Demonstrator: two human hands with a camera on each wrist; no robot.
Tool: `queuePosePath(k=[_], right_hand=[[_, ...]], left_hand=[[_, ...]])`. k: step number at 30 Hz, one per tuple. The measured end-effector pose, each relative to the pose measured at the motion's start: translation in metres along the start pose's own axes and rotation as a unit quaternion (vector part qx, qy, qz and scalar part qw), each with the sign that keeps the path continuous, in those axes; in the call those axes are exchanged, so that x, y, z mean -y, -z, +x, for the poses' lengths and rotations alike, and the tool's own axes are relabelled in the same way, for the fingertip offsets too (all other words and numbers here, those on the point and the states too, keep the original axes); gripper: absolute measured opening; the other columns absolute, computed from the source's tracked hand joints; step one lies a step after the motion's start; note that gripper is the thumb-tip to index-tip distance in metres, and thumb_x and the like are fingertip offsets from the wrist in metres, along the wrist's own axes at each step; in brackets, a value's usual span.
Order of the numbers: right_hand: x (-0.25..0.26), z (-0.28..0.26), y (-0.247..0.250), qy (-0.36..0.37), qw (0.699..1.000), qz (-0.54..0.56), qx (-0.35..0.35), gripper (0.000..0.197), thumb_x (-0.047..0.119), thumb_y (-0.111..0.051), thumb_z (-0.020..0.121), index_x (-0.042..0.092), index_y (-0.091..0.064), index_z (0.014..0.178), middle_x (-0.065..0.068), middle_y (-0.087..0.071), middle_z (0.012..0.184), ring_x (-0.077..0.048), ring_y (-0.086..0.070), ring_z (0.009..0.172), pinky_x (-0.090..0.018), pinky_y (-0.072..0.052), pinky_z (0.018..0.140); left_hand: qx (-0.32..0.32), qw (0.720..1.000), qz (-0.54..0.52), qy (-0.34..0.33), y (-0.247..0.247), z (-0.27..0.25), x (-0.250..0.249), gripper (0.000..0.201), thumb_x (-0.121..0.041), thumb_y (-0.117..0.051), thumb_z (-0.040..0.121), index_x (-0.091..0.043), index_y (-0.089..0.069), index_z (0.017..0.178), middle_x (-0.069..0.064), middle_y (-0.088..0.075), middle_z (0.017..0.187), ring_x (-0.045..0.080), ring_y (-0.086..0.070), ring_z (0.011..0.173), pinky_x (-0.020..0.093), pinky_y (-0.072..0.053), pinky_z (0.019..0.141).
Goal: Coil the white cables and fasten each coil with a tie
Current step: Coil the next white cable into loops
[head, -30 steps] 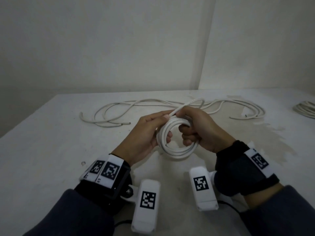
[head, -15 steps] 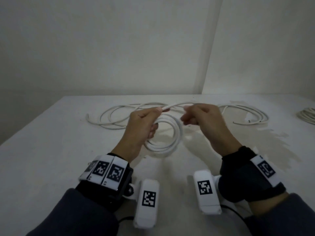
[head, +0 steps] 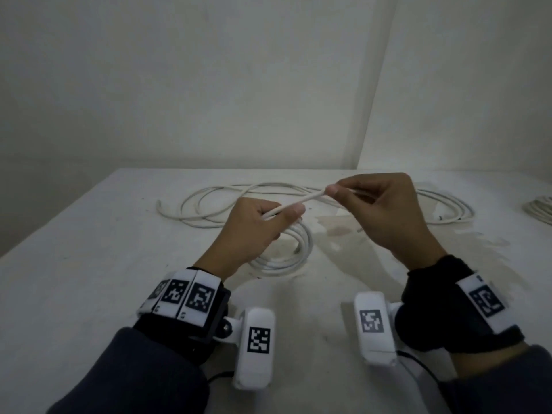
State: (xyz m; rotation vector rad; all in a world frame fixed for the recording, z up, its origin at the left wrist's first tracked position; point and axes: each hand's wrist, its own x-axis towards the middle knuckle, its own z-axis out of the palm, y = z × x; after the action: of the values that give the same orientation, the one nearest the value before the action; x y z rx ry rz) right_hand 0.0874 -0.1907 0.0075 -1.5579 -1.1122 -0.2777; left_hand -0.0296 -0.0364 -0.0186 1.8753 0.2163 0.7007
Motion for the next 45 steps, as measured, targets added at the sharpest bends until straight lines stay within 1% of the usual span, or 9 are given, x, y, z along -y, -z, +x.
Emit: queuePosePath(k=[6, 9, 16, 22, 27, 33, 37, 41, 45], right_hand=[[-0.001, 0.002, 0.006, -0.035, 0.998, 0.042, -0.017, 0.005, 0.015, -0.073, 0.082, 0.019, -0.075, 0.079, 0.019, -0.067, 0.059, 0.004, -0.057, 0.054, -0.010, -0.041, 0.057], [-0.001, 0.001, 0.007, -0.125, 0.983, 0.130, 0.036, 0.013, 0.013, -0.067, 0.086, 0.009, -0.075, 0.078, 0.003, -0.066, 0.059, -0.007, -0.044, 0.049, -0.013, -0.036, 0.049], [0.007, -0.002, -0.005, -0.245, 0.928, 0.254, 0.121, 0.018, 0.020, -0.068, 0.072, 0.011, -0.075, 0.086, -0.005, -0.072, 0.076, -0.008, -0.055, 0.057, -0.015, -0.039, 0.046], [0.008, -0.007, -0.018, -0.270, 0.912, 0.286, 0.113, 0.013, 0.017, -0.069, 0.073, 0.019, -0.067, 0.060, -0.003, -0.070, 0.087, -0.009, -0.064, 0.077, -0.025, -0.054, 0.065], [0.008, -0.011, -0.034, -0.301, 0.874, 0.356, 0.134, 0.004, 0.018, -0.054, 0.092, 0.016, -0.050, 0.091, -0.012, -0.071, 0.082, -0.024, -0.068, 0.078, -0.033, -0.053, 0.075], [0.007, -0.005, -0.029, -0.289, 0.851, 0.432, 0.078, 0.019, 0.018, -0.050, 0.091, 0.007, -0.059, 0.103, -0.004, -0.053, 0.059, -0.014, -0.048, 0.052, -0.026, -0.045, 0.057], [0.007, 0.000, -0.012, -0.278, 0.848, 0.438, 0.112, 0.022, 0.019, -0.052, 0.084, 0.006, -0.067, 0.094, -0.003, -0.043, 0.052, -0.013, -0.038, 0.046, -0.023, -0.038, 0.050], [0.016, -0.002, -0.004, -0.244, 0.875, 0.334, 0.251, 0.017, 0.017, -0.059, 0.087, 0.015, -0.072, 0.076, -0.002, -0.045, 0.049, -0.010, -0.038, 0.043, -0.021, -0.039, 0.049], [0.017, -0.007, -0.012, -0.236, 0.899, 0.261, 0.262, 0.012, 0.022, -0.065, 0.085, 0.013, -0.071, 0.084, -0.004, -0.049, 0.051, -0.010, -0.042, 0.044, -0.023, -0.042, 0.051]], left_hand=[[-0.041, 0.997, -0.059, 0.021, -0.007, 0.003, -0.004, 0.071, -0.056, -0.063, 0.069, 0.015, -0.063, 0.076, -0.008, -0.036, 0.043, 0.008, -0.029, 0.041, 0.018, -0.027, 0.042], [-0.121, 0.977, -0.160, 0.069, -0.006, 0.003, -0.002, 0.050, -0.041, -0.064, 0.084, -0.014, -0.040, 0.050, -0.010, -0.026, 0.042, 0.008, -0.023, 0.040, 0.019, -0.021, 0.042], [-0.166, 0.892, -0.388, 0.160, -0.005, 0.005, -0.007, 0.041, -0.041, -0.060, 0.089, -0.022, -0.034, 0.065, -0.007, -0.020, 0.044, 0.006, -0.019, 0.036, 0.017, -0.021, 0.035], [-0.148, 0.828, -0.509, 0.181, -0.008, 0.005, 0.002, 0.044, -0.047, -0.056, 0.088, -0.019, -0.035, 0.062, -0.007, -0.022, 0.041, 0.005, -0.021, 0.033, 0.016, -0.023, 0.033], [-0.138, 0.800, -0.555, 0.182, -0.014, 0.004, 0.008, 0.050, -0.054, -0.049, 0.090, -0.020, -0.033, 0.057, -0.007, -0.020, 0.041, 0.004, -0.020, 0.035, 0.015, -0.022, 0.035], [-0.091, 0.844, -0.508, 0.146, -0.031, 0.002, 0.005, 0.038, -0.045, -0.042, 0.095, -0.011, -0.058, 0.088, -0.003, -0.039, 0.050, 0.007, -0.037, 0.043, 0.018, -0.038, 0.043], [0.066, 0.884, -0.448, 0.115, -0.026, -0.004, -0.006, 0.043, -0.051, -0.048, 0.084, -0.014, -0.070, 0.086, 0.000, -0.050, 0.054, 0.011, -0.048, 0.049, 0.022, -0.047, 0.051], [0.210, 0.923, -0.307, 0.104, -0.011, -0.007, -0.011, 0.051, -0.053, -0.053, 0.083, -0.006, -0.063, 0.098, 0.002, -0.052, 0.049, 0.012, -0.046, 0.041, 0.024, -0.043, 0.047], [0.235, 0.946, -0.204, 0.094, -0.011, -0.012, -0.012, 0.043, -0.044, -0.055, 0.088, -0.005, -0.062, 0.105, 0.019, -0.043, 0.064, 0.006, -0.026, 0.041, 0.018, -0.027, 0.044]])
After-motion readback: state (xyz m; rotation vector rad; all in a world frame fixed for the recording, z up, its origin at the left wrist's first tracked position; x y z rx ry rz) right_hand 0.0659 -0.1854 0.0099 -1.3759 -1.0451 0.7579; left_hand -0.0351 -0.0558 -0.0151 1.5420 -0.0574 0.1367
